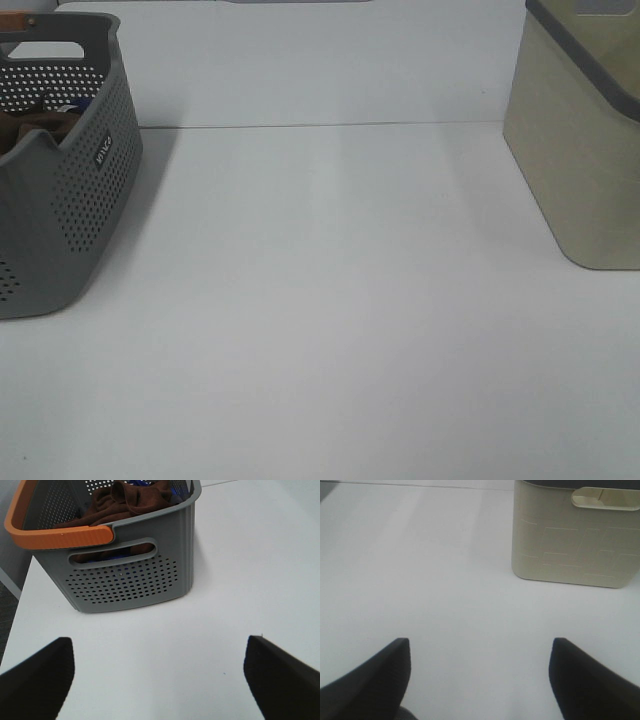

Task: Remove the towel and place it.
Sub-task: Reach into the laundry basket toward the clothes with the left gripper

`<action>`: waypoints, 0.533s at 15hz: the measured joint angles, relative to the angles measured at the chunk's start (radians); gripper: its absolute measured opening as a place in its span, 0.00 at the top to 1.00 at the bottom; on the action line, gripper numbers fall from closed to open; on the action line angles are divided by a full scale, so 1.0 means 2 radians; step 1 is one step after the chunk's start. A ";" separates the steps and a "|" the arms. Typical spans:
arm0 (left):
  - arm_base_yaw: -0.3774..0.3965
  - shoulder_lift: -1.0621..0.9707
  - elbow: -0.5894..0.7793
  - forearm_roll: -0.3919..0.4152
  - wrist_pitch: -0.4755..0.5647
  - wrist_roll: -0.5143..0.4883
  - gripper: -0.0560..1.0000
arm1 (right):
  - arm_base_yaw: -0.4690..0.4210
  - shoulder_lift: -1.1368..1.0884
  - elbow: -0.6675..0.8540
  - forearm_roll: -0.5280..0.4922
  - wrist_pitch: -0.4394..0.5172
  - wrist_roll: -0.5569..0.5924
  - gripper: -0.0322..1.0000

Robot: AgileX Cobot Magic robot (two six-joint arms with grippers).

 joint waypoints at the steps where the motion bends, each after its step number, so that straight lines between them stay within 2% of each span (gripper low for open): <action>1: 0.000 0.000 0.000 0.000 0.000 0.000 0.12 | 0.000 0.000 0.000 0.000 0.000 0.000 0.26; 8: 0.000 0.000 0.000 0.000 0.000 0.000 0.12 | 0.000 0.000 0.000 0.000 0.000 0.000 0.26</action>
